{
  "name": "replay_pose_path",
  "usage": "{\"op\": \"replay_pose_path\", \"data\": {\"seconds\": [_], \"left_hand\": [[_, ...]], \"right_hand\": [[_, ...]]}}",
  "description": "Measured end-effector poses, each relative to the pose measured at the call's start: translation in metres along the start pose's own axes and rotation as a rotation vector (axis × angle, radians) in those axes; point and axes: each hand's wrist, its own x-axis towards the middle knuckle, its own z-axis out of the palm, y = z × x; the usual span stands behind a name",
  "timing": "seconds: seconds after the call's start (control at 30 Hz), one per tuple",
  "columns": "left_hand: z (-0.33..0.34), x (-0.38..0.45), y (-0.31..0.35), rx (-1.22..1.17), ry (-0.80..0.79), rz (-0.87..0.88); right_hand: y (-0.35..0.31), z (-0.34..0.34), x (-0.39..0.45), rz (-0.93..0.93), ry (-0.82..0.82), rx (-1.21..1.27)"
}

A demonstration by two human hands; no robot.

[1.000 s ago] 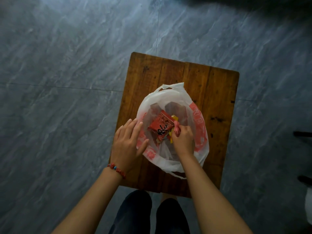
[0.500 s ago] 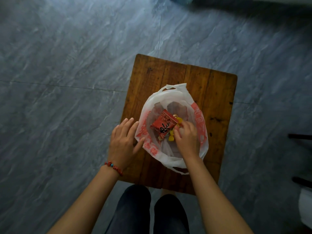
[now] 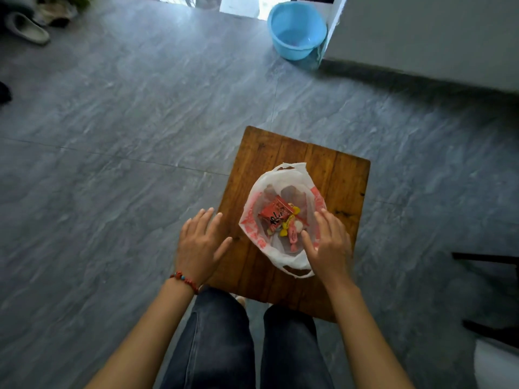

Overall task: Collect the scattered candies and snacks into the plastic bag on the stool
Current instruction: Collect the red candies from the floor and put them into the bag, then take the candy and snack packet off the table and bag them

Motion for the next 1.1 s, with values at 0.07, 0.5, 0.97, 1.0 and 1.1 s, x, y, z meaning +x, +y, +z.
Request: {"op": "replay_pose_path", "data": {"seconds": [0.07,0.5,0.97,1.0,1.1], "left_hand": [[-0.006,-0.015,-0.001,0.002,0.011,-0.049],[0.0,-0.172,0.026,-0.112,0.2,-0.572],[0.048,-0.417,0.026,-0.321,0.509,-1.186],[0.054,-0.437,0.026,-0.344,0.529,-1.233],[0.071,-0.501,0.029,-0.362,0.605,-1.374]], "right_hand": [[-0.006,-0.009,-0.004,-0.045,-0.026,-0.019],[-0.033,-0.039,-0.024,-0.553,-0.194,-0.104],[-0.187,0.005,-0.146,-1.136,-0.529,-0.164],[-0.2,0.011,-0.162,-1.185,-0.543,-0.172],[-0.237,0.028,-0.218,-1.323,-0.597,-0.21]]}}
